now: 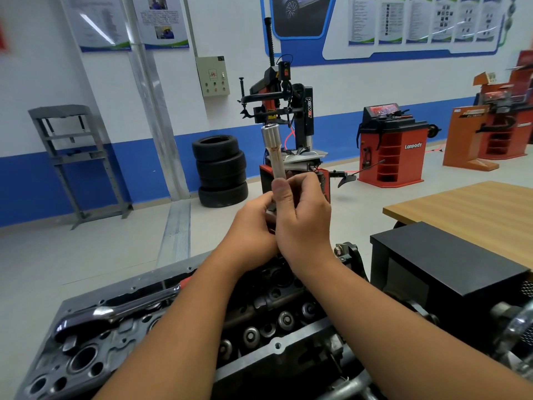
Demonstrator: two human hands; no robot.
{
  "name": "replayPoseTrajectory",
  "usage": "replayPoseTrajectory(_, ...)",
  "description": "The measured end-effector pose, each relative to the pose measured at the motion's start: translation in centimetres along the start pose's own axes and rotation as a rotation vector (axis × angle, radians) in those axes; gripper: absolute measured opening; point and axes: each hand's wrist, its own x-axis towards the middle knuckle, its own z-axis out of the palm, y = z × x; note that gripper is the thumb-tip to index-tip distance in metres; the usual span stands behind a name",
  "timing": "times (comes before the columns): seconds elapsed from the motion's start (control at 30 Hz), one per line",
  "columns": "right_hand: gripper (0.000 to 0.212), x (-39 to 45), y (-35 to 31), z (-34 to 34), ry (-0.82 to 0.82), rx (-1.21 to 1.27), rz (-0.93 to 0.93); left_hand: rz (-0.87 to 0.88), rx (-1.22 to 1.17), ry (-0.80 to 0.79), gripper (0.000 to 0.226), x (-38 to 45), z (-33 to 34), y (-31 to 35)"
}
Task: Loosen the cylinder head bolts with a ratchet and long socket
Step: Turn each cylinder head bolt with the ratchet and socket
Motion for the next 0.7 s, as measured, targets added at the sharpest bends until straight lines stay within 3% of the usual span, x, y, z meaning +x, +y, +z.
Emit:
replayPoseTrajectory(0.1,0.035,-0.01,-0.09,0.08,0.02,-0.017,-0.012,0.021,-0.036,-0.046,0.052,-0.11,-0.02,-0.06)
replayPoseTrajectory(0.27,0.033,0.02,-0.16,-0.23,-0.005,0.016,0.016,0.005,0.154,0.074,0.042,0.03,0.34,-0.1)
replayPoseTrajectory(0.47,0.04,-0.03,-0.17,-0.24,0.007,-0.006,0.013,-0.005,0.019,-0.055,0.048,0.0,0.05,-0.06)
replayPoseTrajectory(0.7,0.032,-0.05,-0.25,-0.13,0.003,0.015,0.016,-0.015,0.159,0.06,0.026,0.14,0.25,-0.02)
